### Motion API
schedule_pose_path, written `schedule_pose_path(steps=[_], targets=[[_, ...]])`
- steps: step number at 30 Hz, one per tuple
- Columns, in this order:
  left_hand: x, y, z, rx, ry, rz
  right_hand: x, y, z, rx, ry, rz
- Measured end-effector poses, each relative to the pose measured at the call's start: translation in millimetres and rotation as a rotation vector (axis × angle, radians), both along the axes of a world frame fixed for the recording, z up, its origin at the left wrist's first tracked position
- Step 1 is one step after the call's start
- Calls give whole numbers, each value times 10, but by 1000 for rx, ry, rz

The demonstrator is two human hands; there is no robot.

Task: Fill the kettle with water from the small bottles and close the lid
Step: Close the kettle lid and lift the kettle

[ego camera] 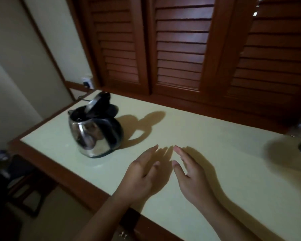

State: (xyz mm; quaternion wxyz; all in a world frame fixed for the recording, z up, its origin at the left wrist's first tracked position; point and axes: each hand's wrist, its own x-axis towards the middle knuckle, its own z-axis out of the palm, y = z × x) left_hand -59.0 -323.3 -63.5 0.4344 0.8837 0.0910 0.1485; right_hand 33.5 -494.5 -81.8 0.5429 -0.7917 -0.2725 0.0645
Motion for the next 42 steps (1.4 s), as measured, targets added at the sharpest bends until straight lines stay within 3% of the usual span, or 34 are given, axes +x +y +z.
schedule_pose_path(steps=[7,13,21,24,31,42], targets=[[-742,656,-79,10,-88,256,-278,781,80,-1,-6,147],[-1078,1195,-45,5,-194,350,-474,1222,30,45,-8,123],[-1069,2278,-7,66,-203,215,-676,1808,176,173,21,-194],[-998,2603,15,54,-217,174,-756,1960,236,129,-17,-292],[-829,2903,129,-166,-235,68,-902,2221,401,277,-34,-504],[-542,3032,194,-304,-227,-30,-955,2559,932,203,-121,-629]])
